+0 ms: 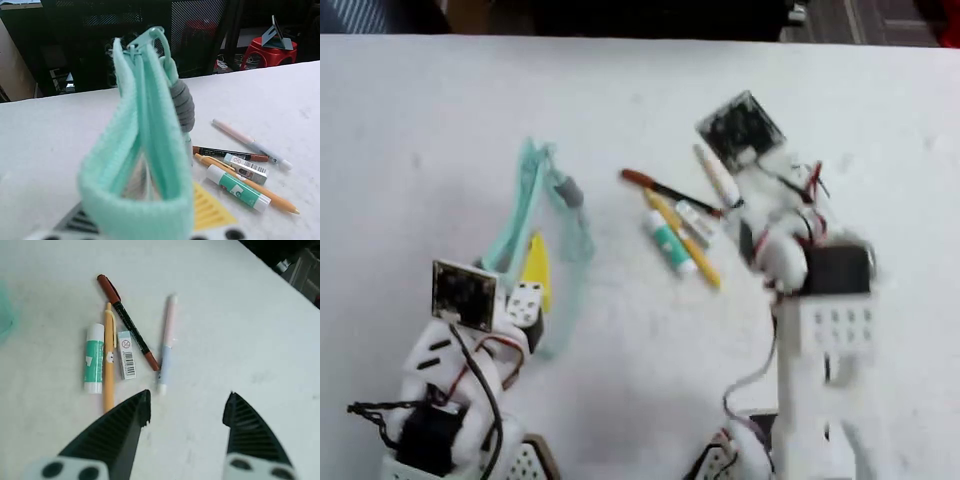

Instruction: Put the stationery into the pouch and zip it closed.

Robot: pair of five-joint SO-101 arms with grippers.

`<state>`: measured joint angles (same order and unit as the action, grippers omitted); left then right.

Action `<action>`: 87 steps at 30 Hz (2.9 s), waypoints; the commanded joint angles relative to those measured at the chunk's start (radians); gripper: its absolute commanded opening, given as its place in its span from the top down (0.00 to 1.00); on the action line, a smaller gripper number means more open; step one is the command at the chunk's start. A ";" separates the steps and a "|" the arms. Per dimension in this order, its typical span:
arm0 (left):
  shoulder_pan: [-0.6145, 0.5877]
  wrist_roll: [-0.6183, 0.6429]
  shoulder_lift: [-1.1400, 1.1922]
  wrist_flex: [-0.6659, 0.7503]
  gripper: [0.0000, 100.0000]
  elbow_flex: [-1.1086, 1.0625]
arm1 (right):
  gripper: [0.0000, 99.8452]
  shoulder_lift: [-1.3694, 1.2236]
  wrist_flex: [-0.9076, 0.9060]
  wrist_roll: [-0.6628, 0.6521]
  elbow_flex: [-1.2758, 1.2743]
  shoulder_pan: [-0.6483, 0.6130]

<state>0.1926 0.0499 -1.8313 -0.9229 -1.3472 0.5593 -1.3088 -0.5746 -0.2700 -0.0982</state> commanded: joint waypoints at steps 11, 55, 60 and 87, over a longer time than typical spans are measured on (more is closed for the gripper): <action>-0.001 0.012 0.002 -0.035 0.79 0.008 | 0.78 -0.880 0.036 0.229 0.615 -0.019; -0.002 0.097 0.002 -0.038 0.79 0.005 | 0.98 -1.751 -0.107 0.230 1.476 0.001; -0.008 0.098 0.002 -0.038 0.79 0.003 | 0.98 -1.750 -0.107 0.230 1.478 -0.001; -0.004 0.091 0.002 -0.032 0.79 -0.015 | 0.98 -1.825 -0.217 0.230 1.646 0.001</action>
<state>0.1864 0.1312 -1.8328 -0.9551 -1.3594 -1.2651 -1.4991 -0.3567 1.3487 -0.0997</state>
